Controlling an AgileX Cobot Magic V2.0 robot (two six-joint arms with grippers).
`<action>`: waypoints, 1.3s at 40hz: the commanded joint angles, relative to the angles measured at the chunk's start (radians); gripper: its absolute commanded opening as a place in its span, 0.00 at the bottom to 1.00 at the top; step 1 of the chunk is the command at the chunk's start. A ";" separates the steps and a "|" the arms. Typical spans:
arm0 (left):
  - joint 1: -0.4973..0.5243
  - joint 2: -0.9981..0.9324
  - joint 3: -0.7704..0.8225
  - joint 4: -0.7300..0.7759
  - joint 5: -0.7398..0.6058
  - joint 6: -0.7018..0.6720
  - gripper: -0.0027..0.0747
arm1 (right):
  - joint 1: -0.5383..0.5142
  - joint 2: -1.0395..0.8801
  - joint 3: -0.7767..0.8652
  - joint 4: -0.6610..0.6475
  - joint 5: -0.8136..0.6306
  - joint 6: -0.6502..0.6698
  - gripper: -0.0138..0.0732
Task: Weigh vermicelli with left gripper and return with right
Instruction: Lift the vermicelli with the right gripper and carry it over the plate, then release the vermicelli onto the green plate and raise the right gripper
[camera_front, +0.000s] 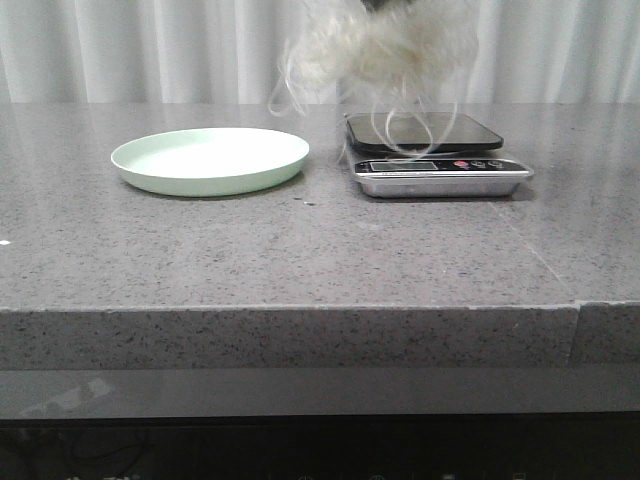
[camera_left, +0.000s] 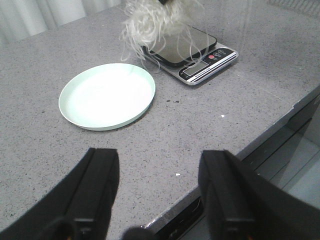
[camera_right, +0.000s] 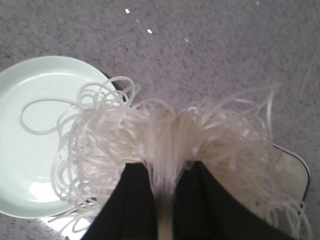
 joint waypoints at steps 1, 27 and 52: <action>-0.008 0.006 -0.024 0.004 -0.074 -0.009 0.60 | 0.034 -0.078 -0.093 0.016 -0.050 -0.009 0.36; -0.008 0.006 -0.024 0.004 -0.074 -0.009 0.60 | 0.236 0.083 -0.119 0.016 -0.258 -0.009 0.36; -0.008 0.006 -0.024 0.004 -0.074 -0.009 0.60 | 0.235 0.073 -0.119 0.014 -0.119 -0.008 0.72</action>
